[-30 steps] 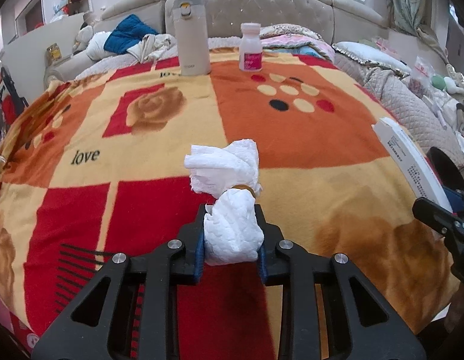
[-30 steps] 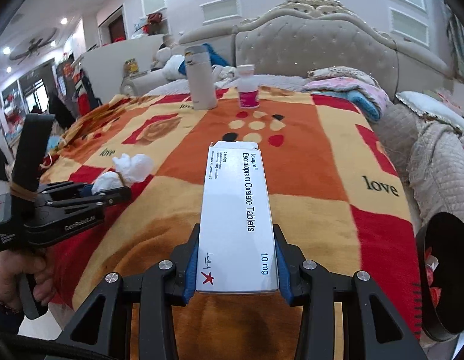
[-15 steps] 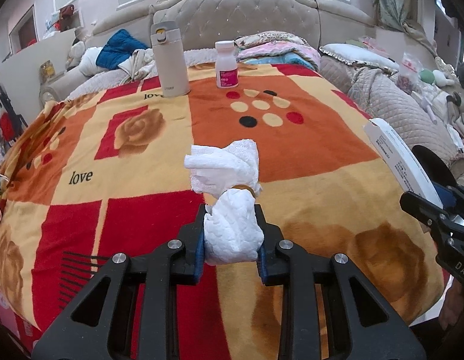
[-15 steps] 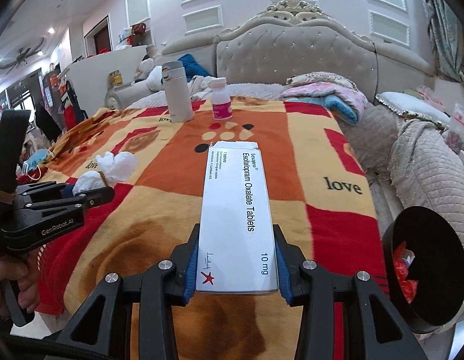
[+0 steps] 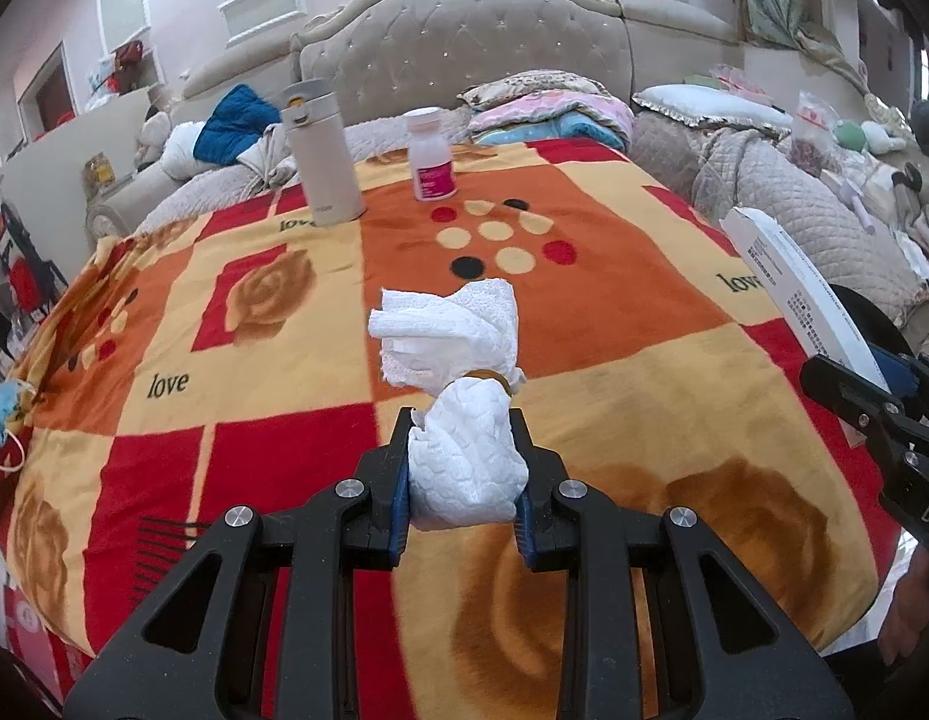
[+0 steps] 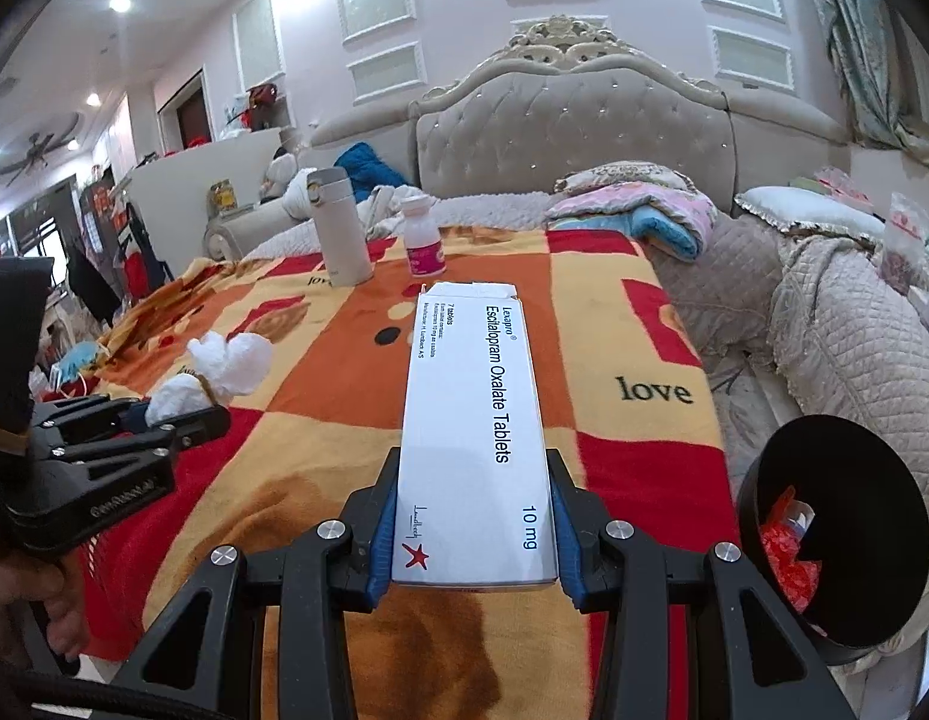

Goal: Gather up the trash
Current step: 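Carry the white tissues and Escitalopram box over the black bin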

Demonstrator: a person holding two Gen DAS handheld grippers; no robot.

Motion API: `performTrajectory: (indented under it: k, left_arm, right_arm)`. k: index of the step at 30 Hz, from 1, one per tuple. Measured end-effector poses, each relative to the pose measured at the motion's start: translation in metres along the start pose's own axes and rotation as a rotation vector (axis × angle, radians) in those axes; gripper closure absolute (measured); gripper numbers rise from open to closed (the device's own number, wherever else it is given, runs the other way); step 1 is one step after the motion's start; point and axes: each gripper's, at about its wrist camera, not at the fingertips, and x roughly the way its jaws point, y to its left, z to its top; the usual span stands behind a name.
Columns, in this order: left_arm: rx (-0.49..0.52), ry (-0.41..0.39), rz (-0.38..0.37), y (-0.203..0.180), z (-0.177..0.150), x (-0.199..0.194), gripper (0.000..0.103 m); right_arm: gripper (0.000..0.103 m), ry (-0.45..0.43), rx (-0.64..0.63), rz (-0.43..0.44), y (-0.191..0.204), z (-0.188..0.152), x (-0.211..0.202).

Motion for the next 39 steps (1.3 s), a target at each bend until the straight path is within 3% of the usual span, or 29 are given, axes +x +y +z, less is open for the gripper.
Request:
performTrajectory:
  k: [11,26,33,39]
  left_arm:
    - [0.101,-0.005,-0.052,-0.077,0.014,0.009,0.078]
    - [0.225,-0.017,-0.195,-0.182,0.022,0.016,0.078]
    - [0.240,-0.025,-0.306,-0.220,0.040,0.017,0.078]
    - [0.204,0.054,-0.447,-0.254,0.064,0.033,0.078]
  right_arm:
    - [0.062,-0.047,0.131,-0.088,-0.055,-0.006,-0.033]
    - [0.062,-0.084,0.289,-0.299,-0.153,-0.045,-0.108]
    - [0.062,-0.084,0.347,-0.382,-0.179,-0.052,-0.123]
    - [0.062,-0.062,0.397,-0.430,-0.198,-0.046,-0.111]
